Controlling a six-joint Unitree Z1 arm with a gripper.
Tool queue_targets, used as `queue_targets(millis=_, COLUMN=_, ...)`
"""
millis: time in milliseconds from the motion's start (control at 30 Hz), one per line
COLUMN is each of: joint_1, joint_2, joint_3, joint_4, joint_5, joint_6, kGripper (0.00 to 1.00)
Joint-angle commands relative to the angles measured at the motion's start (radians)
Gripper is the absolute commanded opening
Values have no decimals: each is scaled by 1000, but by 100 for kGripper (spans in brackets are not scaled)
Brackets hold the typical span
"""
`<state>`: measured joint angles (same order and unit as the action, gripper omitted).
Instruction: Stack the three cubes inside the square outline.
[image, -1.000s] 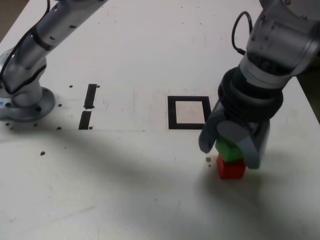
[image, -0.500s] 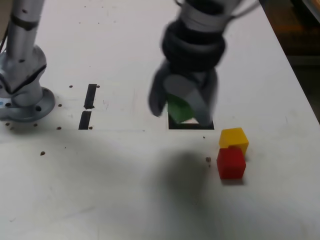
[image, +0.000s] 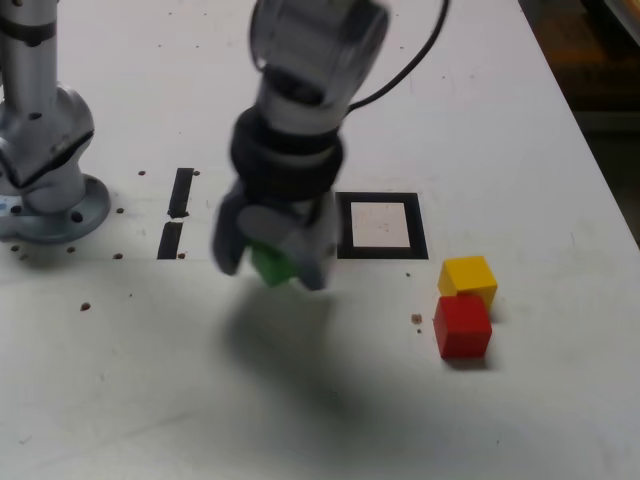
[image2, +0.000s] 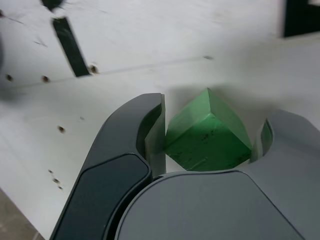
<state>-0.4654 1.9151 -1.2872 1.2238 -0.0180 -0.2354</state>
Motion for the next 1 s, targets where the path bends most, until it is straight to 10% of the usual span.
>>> queue_targets(millis=0, joint_1=0, joint_2=-18, joint_3=41, joint_4=-9, joint_5=-1, joint_6=0, kGripper=32)
queue_targets(millis=500, joint_1=17, joint_2=-5, joint_3=143, joint_4=-154, joint_5=-10, joint_6=8, kGripper=36)
queue_targets(millis=800, joint_1=24, joint_2=-29, joint_3=176, joint_4=-176, joint_5=-48, joint_6=-3, kGripper=80)
queue_targets(millis=967, joint_1=19, joint_2=-74, joint_3=124, joint_4=-136, joint_5=-37, joint_6=-47, kGripper=89)
